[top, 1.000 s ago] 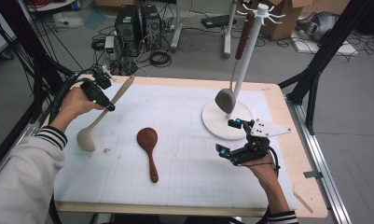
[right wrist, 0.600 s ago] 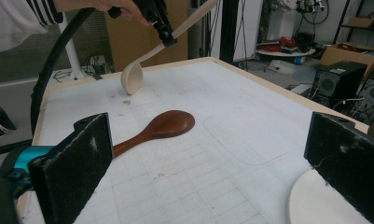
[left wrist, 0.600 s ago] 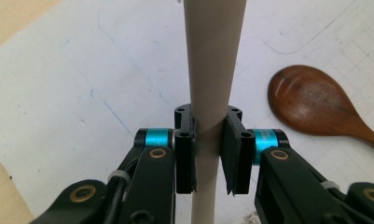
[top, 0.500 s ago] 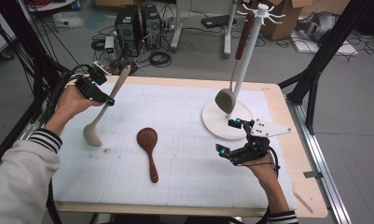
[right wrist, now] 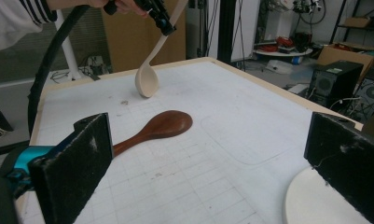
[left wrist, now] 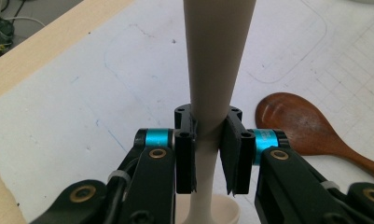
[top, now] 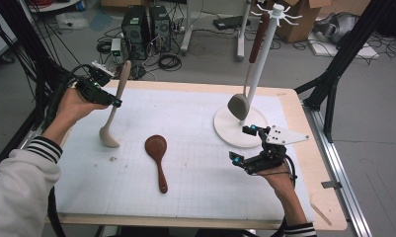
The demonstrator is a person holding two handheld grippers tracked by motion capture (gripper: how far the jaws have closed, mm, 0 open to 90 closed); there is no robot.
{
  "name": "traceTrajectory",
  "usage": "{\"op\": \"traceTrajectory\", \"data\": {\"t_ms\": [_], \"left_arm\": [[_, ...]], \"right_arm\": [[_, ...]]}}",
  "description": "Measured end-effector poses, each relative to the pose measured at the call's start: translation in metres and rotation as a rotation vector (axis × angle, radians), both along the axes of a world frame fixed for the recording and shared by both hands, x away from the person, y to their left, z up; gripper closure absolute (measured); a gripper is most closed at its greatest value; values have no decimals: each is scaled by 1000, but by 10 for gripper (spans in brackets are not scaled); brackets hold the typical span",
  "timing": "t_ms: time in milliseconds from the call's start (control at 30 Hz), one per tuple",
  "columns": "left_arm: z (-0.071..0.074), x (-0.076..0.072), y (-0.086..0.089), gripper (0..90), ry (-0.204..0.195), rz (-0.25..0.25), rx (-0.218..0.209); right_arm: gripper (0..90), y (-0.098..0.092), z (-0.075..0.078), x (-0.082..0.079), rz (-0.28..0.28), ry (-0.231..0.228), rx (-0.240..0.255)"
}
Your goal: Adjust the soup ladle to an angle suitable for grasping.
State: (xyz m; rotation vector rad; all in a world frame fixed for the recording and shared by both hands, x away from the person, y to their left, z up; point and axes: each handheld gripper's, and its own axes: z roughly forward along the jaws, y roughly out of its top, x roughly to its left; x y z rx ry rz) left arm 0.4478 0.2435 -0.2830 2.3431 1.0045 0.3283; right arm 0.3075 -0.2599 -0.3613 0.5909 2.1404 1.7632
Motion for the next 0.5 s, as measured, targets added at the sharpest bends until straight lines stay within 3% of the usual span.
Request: {"op": "traceTrajectory", "data": {"t_ms": [500], "left_arm": [[13,-12,0,766,-88,-77,-79]], "right_arm": [[3,7,8,1,8,-8,-7]]}}
